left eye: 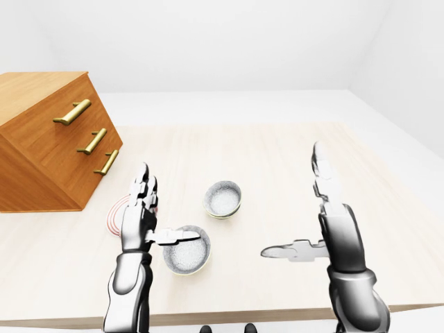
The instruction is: Stack the bowl at the front on the bowl in the middle.
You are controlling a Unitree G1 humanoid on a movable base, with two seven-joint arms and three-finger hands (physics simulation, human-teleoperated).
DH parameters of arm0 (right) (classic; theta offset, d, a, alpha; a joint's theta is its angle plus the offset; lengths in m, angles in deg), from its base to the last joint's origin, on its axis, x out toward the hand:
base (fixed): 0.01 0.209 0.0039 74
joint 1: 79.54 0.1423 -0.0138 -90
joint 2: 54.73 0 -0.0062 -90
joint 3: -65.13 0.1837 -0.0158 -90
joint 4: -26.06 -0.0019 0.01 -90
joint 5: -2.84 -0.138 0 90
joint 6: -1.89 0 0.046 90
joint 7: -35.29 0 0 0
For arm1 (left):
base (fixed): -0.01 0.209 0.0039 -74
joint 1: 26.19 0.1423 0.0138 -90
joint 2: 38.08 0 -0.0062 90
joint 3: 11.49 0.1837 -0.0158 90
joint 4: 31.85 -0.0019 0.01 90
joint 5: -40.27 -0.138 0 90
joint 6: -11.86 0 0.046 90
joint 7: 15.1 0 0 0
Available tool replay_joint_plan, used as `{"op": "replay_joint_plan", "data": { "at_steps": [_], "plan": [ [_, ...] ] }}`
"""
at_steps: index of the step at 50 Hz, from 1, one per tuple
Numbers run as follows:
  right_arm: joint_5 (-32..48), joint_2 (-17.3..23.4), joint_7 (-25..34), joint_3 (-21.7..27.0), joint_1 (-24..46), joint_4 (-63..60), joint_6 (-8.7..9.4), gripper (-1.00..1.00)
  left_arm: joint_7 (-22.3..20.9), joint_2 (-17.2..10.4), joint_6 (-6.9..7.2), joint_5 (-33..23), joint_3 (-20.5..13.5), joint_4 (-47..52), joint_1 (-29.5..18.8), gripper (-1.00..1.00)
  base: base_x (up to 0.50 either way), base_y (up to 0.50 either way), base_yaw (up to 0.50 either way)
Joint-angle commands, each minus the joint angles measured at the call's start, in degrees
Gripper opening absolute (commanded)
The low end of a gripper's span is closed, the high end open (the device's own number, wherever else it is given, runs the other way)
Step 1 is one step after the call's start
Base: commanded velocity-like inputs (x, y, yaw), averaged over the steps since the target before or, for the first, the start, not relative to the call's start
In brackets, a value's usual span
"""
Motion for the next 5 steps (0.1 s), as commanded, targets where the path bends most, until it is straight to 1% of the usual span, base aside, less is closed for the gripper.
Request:
{"op": "replay_joint_plan", "data": {
  "at_steps": [1,2,5],
  "plan": [
    [-16.80,-0.54,2.58,6.68,-9.00,-2.63,-1.96,1.00,-2.87,0.89,0.32,2.98,-1.85,6.77,4.76,1.00,0.00,0.00,0.00],
    [-16.91,-0.73,2.68,6.73,-9.14,-2.41,-1.96,1.00,-3.11,0.99,0.06,3.00,-1.85,6.79,5.01,1.00,0.00,0.00,0.00],
    [-17.98,-1.10,2.83,6.55,-10.34,-1.84,-1.96,1.00,-4.25,1.30,-1.43,3.33,-1.86,6.98,6.44,1.00,0.00,0.00,0.00]
  ]
}}
